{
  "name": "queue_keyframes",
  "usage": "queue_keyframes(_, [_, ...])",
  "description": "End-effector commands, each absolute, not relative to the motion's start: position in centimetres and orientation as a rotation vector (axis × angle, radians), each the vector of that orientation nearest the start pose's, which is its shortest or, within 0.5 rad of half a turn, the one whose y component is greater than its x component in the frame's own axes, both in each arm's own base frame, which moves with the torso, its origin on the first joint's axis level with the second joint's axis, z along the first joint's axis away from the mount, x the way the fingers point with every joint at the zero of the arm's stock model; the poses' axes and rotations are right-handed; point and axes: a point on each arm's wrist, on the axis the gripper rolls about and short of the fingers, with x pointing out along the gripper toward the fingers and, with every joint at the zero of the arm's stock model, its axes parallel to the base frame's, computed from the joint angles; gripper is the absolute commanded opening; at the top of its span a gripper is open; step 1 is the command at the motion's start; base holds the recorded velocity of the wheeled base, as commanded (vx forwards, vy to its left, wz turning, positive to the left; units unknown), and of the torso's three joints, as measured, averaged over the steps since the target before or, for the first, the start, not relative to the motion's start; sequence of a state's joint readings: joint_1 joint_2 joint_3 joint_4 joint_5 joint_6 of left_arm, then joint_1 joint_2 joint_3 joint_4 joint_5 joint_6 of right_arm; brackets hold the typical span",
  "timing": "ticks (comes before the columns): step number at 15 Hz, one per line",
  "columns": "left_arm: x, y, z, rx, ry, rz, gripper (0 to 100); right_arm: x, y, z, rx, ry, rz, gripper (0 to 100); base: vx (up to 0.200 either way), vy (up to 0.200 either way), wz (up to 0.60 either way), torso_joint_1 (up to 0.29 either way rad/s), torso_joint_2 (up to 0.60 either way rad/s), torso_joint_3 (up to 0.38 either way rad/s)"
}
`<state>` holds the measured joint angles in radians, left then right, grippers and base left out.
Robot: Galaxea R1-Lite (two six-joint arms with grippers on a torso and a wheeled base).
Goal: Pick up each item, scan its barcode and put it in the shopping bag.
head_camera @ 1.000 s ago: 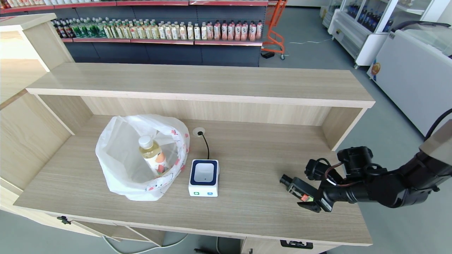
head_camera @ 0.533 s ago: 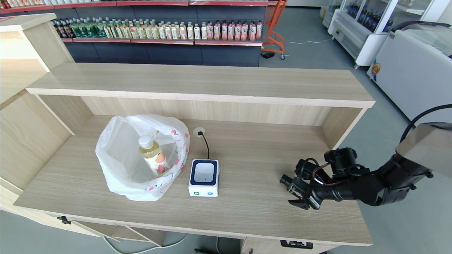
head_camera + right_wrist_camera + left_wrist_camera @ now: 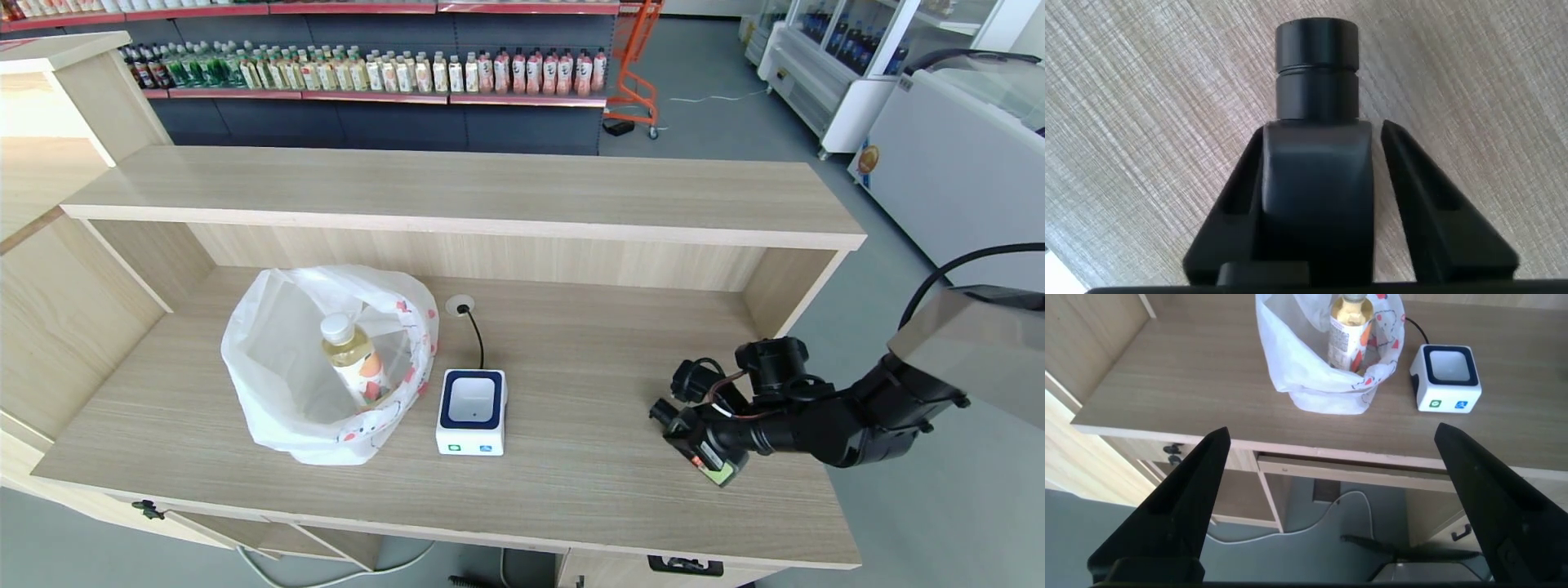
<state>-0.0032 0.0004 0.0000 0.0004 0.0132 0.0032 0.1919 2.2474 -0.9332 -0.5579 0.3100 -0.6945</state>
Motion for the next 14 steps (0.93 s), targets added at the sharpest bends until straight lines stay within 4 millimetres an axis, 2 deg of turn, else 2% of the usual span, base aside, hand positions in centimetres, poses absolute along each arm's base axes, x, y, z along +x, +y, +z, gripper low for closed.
queue_keyframes(1, [-2.3, 0.0, 7.5, 0.003, 0.000, 0.011, 100, 37.3, 8.2, 0.8, -0.598, 0.579, 0.724, 0, 0.000, 0.000, 0.00, 0.000, 0.00, 0.000])
queue_keyframes(3, [-2.3, 0.0, 7.5, 0.003, 0.000, 0.011, 100, 37.2, 8.1, 0.8, -0.598, 0.583, 0.722, 0, 0.000, 0.000, 0.00, 0.000, 0.00, 0.000])
queue_keyframes(8, [-2.3, 0.0, 7.5, 0.003, 0.000, 0.011, 100, 36.0, 7.7, 2.5, -0.547, 0.546, 0.684, 0, 0.000, 0.000, 0.00, 0.000, 0.00, 0.000])
queue_keyframes(12, [-2.3, 0.0, 7.5, 0.003, 0.000, 0.011, 100, 34.1, 6.8, 7.7, -0.487, 0.361, 0.596, 0, 0.000, 0.000, 0.00, 0.000, 0.00, 0.000])
queue_keyframes(14, [-2.3, 0.0, 7.5, 0.003, 0.000, 0.011, 100, 32.3, 5.5, 9.4, -0.589, 0.234, 0.555, 0, 0.000, 0.000, 0.00, 0.000, 0.00, 0.000])
